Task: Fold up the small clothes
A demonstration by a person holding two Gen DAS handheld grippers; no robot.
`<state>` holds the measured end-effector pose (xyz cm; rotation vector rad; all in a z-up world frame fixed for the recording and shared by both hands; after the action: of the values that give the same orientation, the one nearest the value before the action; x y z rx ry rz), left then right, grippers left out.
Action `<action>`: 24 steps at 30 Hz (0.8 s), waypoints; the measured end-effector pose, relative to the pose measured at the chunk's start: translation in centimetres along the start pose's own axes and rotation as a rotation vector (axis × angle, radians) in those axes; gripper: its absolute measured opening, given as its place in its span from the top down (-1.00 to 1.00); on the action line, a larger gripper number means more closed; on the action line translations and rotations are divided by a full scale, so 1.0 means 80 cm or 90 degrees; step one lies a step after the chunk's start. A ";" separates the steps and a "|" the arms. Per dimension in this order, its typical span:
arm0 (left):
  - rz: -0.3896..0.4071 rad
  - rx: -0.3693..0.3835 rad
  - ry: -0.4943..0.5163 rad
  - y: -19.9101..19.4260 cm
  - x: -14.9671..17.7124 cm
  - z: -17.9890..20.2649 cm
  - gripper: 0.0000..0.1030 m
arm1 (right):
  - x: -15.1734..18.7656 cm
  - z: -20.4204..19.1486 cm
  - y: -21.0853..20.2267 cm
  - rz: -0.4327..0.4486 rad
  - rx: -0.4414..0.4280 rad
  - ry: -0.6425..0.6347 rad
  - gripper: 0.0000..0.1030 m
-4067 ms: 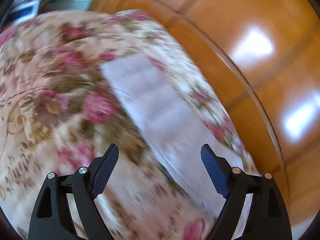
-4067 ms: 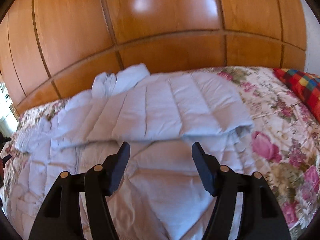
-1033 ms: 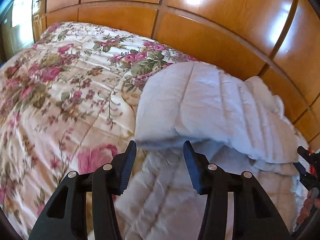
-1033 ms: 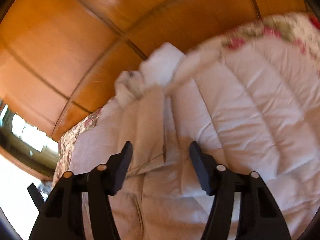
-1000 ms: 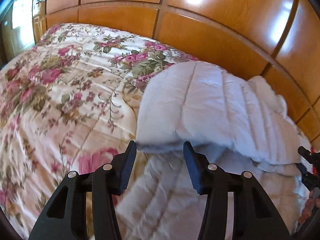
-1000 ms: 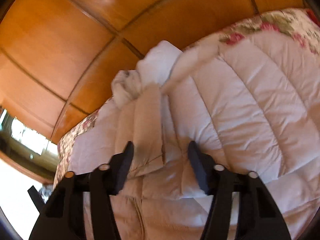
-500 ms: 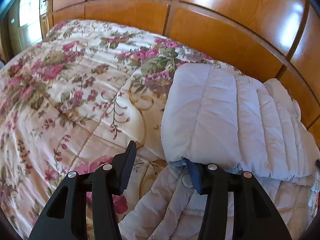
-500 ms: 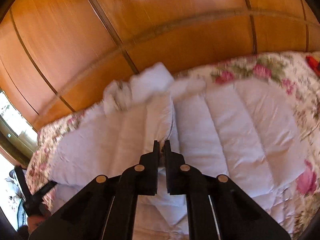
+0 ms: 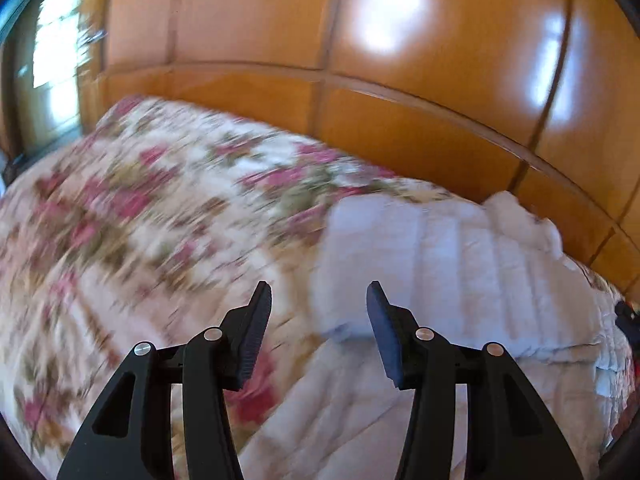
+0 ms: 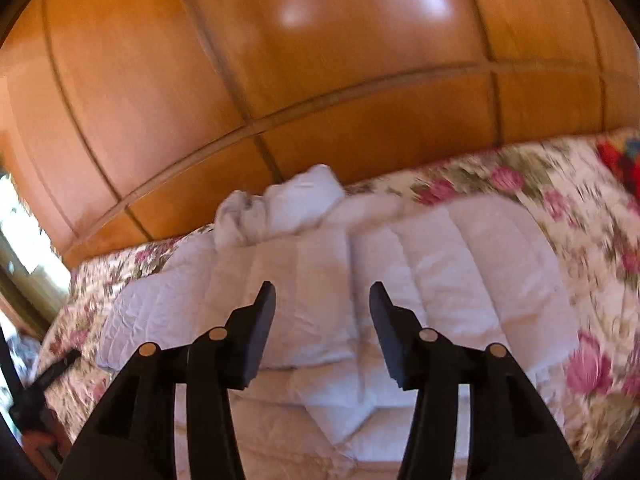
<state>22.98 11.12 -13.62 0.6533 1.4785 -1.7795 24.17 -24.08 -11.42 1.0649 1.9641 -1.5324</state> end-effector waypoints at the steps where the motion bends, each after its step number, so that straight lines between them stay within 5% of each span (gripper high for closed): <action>1: -0.001 0.004 0.015 0.008 -0.007 0.013 0.06 | -0.003 -0.007 0.003 0.001 0.000 -0.015 0.05; 6: -0.045 0.039 0.100 0.071 -0.021 0.075 0.06 | 0.010 -0.045 0.043 -0.039 -0.012 -0.121 0.47; 10: -0.082 -0.018 0.167 0.113 -0.001 0.063 0.06 | 0.037 -0.025 0.075 -0.070 0.012 -0.119 0.61; 13: -0.095 0.022 0.104 0.131 0.015 0.039 0.05 | 0.049 -0.011 0.088 -0.073 -0.016 -0.078 0.73; 17: -0.103 0.021 0.101 0.143 0.020 0.035 0.03 | 0.053 -0.010 0.100 -0.078 -0.036 -0.067 0.72; 20: -0.101 0.017 0.116 0.136 0.018 0.041 0.03 | 0.050 -0.010 0.093 -0.093 -0.055 -0.051 0.55; 23: -0.103 0.042 0.112 0.101 0.016 0.043 0.03 | 0.039 -0.010 0.054 -0.097 -0.093 0.004 -0.26; 24: -0.102 0.058 0.106 0.083 0.017 0.042 -0.06 | 0.031 -0.006 0.027 -0.073 -0.095 0.021 -0.26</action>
<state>27.61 7.00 -18.02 0.7640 1.6063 -1.9639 24.38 -22.68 -14.42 0.9357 2.1589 -1.4070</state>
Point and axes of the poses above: each gripper's, at about its wrist camera, not at the fingertips, and y roughly the way its jaws point, z to its right, x to its underside, the point moved 10 cm from there along y, roughly the way its jaws point, and after that the axes turned 6 degrees about x, right-handed, at the moved point
